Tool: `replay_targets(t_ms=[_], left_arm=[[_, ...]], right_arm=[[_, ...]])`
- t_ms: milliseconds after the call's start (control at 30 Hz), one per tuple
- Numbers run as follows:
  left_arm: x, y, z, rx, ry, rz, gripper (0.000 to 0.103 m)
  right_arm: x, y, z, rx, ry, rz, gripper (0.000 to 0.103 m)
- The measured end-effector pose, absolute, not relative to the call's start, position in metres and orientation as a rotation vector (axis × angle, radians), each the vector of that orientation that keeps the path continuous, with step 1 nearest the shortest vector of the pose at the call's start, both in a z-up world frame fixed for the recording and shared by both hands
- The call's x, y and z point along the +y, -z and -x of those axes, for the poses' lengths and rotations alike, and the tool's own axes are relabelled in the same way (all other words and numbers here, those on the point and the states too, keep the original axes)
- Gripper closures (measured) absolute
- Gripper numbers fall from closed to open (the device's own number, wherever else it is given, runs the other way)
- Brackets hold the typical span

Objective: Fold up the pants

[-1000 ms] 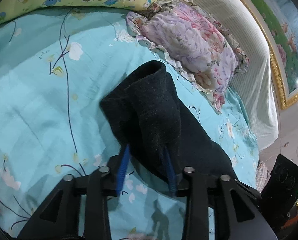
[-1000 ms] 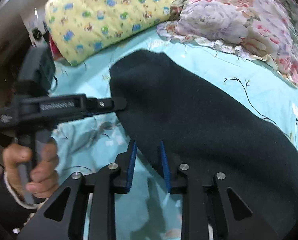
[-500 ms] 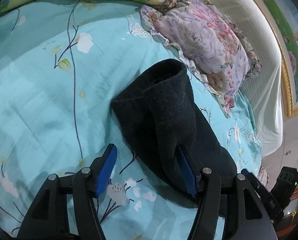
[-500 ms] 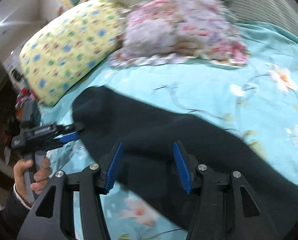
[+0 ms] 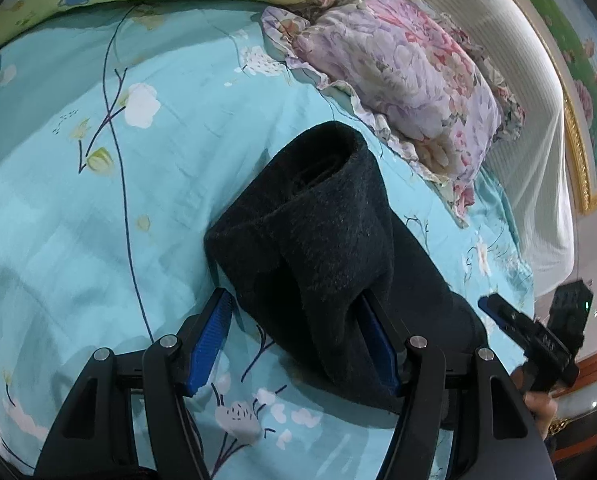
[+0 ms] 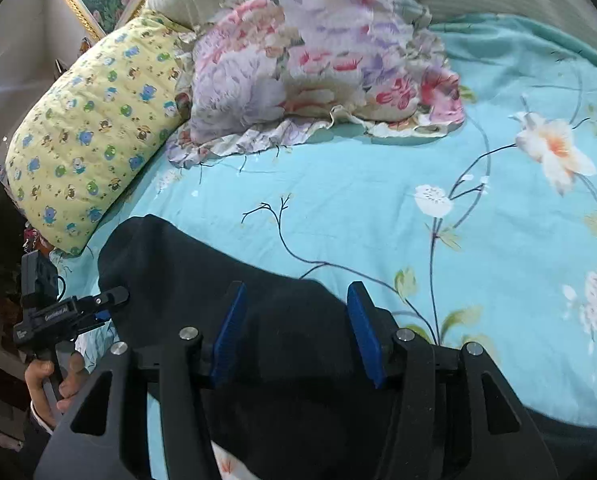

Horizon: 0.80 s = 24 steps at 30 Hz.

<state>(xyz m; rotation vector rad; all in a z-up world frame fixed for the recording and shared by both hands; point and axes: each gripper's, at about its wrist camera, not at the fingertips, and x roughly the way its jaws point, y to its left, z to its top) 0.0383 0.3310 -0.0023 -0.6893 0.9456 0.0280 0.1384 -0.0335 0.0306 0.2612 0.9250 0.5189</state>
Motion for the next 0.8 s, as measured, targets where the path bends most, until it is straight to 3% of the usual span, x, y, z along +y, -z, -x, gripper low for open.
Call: replay_targets(t_ms=[233, 333, 367, 400, 433, 567, 800], left_arm=[[0.326, 0.002, -0.059, 0.939, -0.044, 0.614, 0.043], [0.324, 0.006, -0.068, 0.923, -0.038, 0.609, 0.057], [0.321, 0.007, -0.07, 0.924, -0.024, 0.604, 0.066], [0.319, 0.006, -0.07, 0.917, -0.015, 0.598, 0.077], [0.316, 0.003, -0.07, 0.905, 0.008, 0.604, 0.081], [0.32, -0.02, -0.051, 0.83, 0.049, 0.65, 0.084], [0.333, -0.076, 0.007, 0.713, 0.08, 0.638, 0.084]], right_arm=[[-0.017, 0.006, -0.169, 1.07, -0.518, -0.163, 0.05], [-0.009, 0.011, -0.166, 1.072, -0.545, -0.101, 0.052], [-0.007, 0.01, -0.165, 1.081, -0.559, -0.084, 0.056], [-0.005, 0.009, -0.162, 1.092, -0.59, -0.08, 0.071], [-0.002, 0.006, -0.158, 1.094, -0.619, -0.074, 0.085], [0.008, -0.007, -0.137, 1.037, -0.587, 0.029, 0.089], [0.001, -0.051, -0.106, 0.897, -0.605, -0.078, 0.09]])
